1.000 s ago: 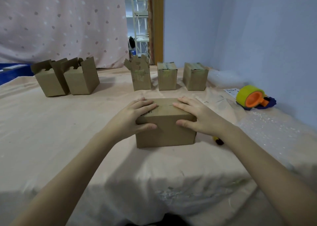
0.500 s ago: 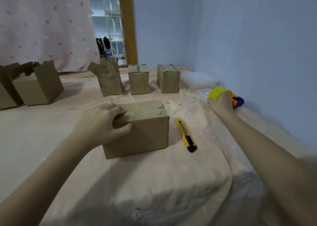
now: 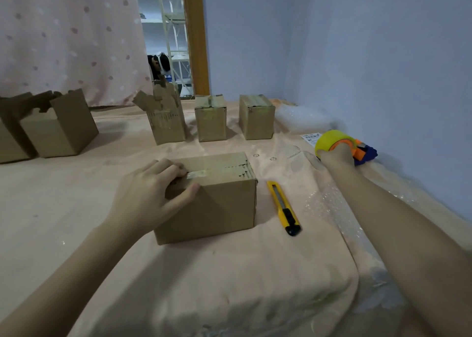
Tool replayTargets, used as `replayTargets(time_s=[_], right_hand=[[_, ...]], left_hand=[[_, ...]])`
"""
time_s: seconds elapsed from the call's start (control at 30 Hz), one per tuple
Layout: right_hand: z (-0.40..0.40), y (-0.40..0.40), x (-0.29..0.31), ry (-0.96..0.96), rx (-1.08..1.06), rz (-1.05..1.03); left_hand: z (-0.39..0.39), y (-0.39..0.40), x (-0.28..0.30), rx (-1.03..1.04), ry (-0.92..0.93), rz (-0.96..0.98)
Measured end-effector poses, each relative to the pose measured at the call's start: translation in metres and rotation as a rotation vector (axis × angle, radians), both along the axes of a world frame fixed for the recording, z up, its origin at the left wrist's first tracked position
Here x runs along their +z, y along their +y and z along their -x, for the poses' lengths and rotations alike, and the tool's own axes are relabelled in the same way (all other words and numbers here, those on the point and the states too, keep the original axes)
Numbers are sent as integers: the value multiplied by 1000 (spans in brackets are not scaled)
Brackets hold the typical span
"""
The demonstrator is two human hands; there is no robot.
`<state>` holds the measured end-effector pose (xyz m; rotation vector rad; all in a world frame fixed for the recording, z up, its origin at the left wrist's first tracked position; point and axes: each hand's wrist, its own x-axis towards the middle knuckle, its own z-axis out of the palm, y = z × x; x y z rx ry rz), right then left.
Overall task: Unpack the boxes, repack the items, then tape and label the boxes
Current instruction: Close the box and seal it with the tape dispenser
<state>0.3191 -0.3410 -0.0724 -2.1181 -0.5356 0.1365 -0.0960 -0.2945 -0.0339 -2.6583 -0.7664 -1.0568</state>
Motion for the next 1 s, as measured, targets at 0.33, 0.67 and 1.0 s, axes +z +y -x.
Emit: replayTargets(time_s=[0.33,0.67,1.0], right_hand=[[26,-7,26,-75,98,-57],[110,-11,88,-292,382,-275],[212,-33,139,-224,742,-441]], left_hand=[[1,0,-1,8,17,-9],[-10,3,8,61,112,-32],[-18,3,14,74,-173,296]])
